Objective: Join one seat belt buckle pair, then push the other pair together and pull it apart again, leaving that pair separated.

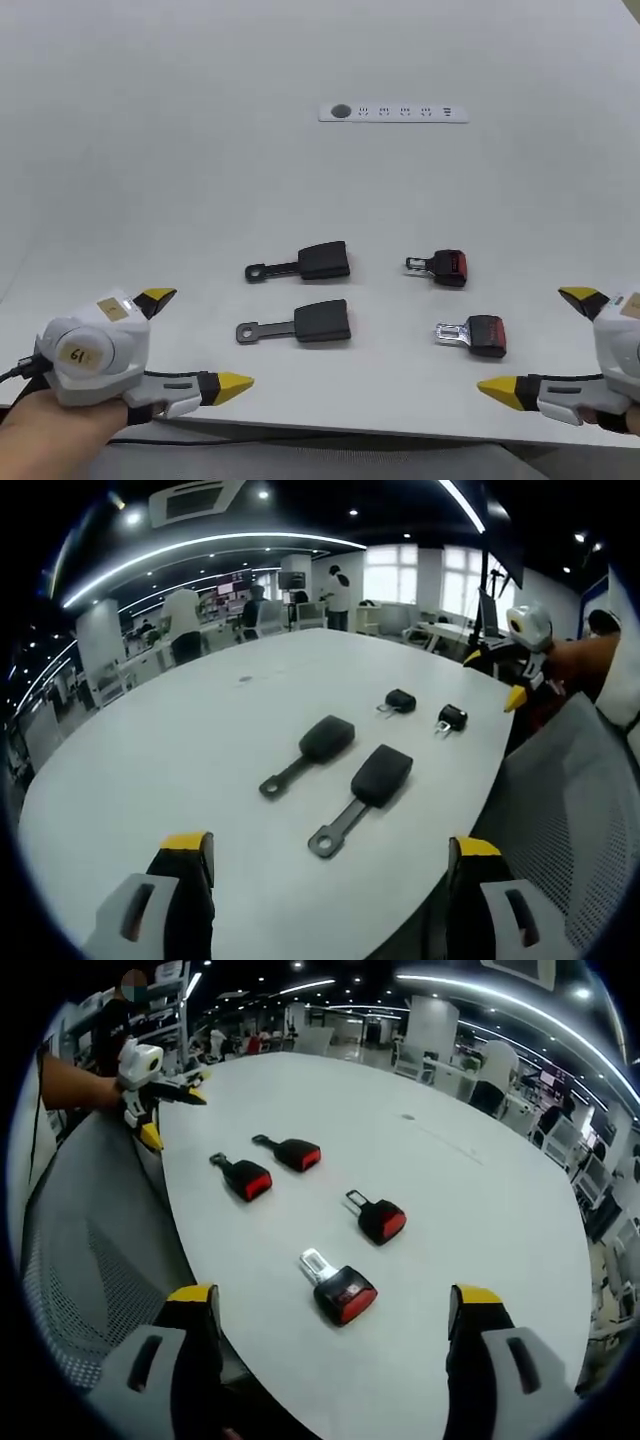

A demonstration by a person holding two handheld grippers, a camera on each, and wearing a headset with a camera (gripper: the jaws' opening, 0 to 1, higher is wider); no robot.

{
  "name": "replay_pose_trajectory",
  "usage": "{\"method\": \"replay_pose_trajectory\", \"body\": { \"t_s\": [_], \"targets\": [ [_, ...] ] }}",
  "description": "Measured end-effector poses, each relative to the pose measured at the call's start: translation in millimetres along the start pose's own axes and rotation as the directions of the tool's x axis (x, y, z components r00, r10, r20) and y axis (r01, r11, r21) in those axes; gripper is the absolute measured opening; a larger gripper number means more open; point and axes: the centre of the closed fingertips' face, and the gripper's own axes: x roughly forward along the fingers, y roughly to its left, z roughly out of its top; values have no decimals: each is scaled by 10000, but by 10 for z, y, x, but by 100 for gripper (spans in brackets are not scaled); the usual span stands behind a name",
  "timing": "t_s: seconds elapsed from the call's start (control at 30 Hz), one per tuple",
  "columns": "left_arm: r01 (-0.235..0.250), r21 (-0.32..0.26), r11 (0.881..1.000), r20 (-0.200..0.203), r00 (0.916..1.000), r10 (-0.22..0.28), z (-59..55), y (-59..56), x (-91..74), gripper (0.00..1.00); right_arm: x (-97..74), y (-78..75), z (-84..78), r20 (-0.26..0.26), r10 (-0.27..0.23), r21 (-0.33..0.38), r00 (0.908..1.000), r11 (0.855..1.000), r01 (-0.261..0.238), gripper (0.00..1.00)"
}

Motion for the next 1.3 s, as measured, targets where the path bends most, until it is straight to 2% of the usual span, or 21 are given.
{"method": "replay_pose_trajectory", "body": {
  "t_s": [0.13, 0.3, 0.57, 0.83, 1.03, 1.17, 1.23, 1.3],
  "targets": [
    [-38, -109, 9999, -97, 9999, 37, -20, 10, 3, 99, 9, -3, -10, -29, 78, 224, 10000, 9997, -77, 96],
    [-2, 16, 10000, -165, 9999, 2, -29, -12, 5, 98, 35, -31, -5, -124, 48, -53, 9999, 10000, -49, 97],
    [23, -96, 10000, 19, 10000, -23, 16, -18, 5, 98, 53, -37, 16, -113, -19, -62, 9999, 10000, 18, 95],
    [21, -53, 10000, 82, 10000, -20, 31, -6, 4, 97, 35, 28, 13, -132, -15, -18, 9999, 10000, 15, 94],
    [17, 87, 10000, 28, 10000, -18, 24, -5, 7, 97, 10, -3, -6, -211, -177, -8, 9996, 9998, 177, 95],
    [-62, 171, 9998, 92, 9999, 61, 35, 12, 2, 98, -7, 0, -18, -289, -174, -279, 9994, 9995, 166, 95],
    [-47, 199, 9998, -13, 10000, 48, 3, 18, 10, 98, -13, 4, -17, -273, -156, -288, 9995, 9995, 148, 95],
    [-36, 249, 9997, 31, 10000, 35, 20, 3, 9, 98, -21, 12, -17, -249, -145, -245, 9996, 9996, 139, 95]
  ]
}}
